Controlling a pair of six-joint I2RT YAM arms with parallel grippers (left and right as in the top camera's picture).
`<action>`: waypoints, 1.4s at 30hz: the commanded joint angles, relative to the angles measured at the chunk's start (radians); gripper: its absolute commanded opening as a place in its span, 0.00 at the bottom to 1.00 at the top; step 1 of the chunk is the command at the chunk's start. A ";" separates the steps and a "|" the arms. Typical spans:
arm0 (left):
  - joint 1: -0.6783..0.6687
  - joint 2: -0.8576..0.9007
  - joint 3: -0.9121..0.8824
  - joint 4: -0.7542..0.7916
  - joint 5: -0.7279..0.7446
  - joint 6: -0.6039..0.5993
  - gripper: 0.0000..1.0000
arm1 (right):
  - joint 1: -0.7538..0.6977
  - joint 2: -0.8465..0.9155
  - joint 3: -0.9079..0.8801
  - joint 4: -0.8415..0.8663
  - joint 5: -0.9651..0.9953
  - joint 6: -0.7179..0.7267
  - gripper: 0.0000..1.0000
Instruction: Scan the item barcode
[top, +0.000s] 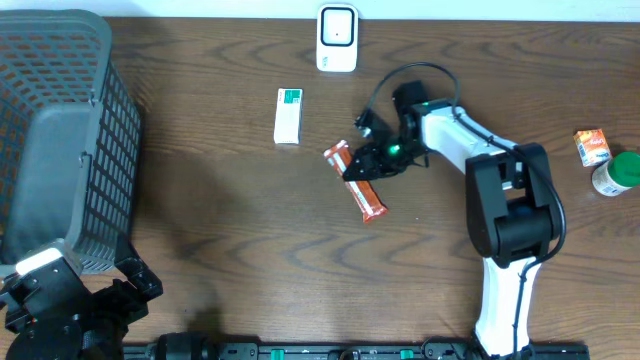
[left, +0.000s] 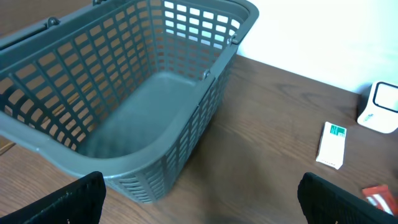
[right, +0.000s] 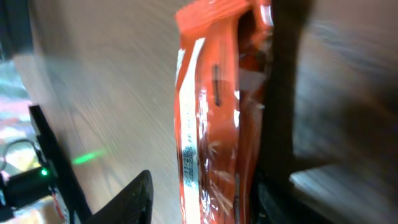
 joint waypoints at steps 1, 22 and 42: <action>0.003 0.002 -0.004 0.000 0.006 -0.008 1.00 | 0.040 0.013 -0.014 0.013 0.097 -0.026 0.49; 0.003 0.002 -0.004 0.000 0.006 -0.008 1.00 | 0.040 0.013 -0.167 0.151 0.142 -0.082 0.51; 0.003 0.008 -0.005 0.069 0.079 -0.007 1.00 | 0.023 0.013 -0.165 0.191 0.115 0.004 0.49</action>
